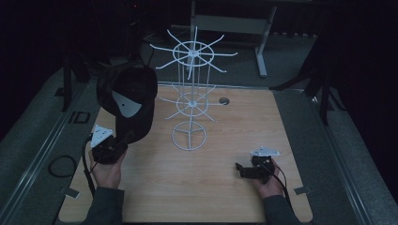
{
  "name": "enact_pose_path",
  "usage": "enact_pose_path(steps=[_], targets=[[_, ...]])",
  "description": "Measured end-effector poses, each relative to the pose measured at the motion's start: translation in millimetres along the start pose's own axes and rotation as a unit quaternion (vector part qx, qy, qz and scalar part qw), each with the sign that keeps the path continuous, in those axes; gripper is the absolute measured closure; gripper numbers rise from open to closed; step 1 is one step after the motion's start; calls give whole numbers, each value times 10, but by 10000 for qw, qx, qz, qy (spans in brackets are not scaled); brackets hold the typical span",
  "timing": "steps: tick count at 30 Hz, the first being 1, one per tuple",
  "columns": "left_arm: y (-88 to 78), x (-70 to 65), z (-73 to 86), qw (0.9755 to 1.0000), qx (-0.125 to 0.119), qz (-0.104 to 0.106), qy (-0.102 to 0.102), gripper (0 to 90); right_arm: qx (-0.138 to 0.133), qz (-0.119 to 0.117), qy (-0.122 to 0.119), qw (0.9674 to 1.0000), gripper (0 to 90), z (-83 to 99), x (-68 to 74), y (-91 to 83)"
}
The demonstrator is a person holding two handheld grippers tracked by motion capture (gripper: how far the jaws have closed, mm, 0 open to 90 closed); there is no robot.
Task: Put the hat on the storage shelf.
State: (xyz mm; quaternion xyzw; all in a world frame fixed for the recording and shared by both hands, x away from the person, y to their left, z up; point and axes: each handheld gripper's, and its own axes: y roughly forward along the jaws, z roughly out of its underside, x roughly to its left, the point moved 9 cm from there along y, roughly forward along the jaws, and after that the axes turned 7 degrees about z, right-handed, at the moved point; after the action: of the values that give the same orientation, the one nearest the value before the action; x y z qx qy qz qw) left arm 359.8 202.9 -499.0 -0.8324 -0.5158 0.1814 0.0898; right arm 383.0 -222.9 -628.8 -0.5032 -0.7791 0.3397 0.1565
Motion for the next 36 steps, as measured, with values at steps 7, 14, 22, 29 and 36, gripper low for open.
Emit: enact_pose_path(steps=[7, 14, 22, 29, 36], targets=[[-25, -32, -52, 9999, -112, -1, 61, 868, -1, 0, 0, 10000, 117, 0, 0, 0], [-48, -71, -109, 9997, -215, -26, 140, 867, -2, 1, -1, 10000, 117, 0, 0, 0], [-88, -106, -172, 9992, -311, -51, 247, 867, -8, 3, -8, 10000, 117, -1, -2, 1], [-114, -136, -209, 9988, -382, -57, 286, 867, -6, 2, -7, 10000, 117, -1, -1, 1], [-141, -171, -225, 9984, -412, -67, 369, 867, -8, 3, -2, 10000, 117, -2, -1, 1]])
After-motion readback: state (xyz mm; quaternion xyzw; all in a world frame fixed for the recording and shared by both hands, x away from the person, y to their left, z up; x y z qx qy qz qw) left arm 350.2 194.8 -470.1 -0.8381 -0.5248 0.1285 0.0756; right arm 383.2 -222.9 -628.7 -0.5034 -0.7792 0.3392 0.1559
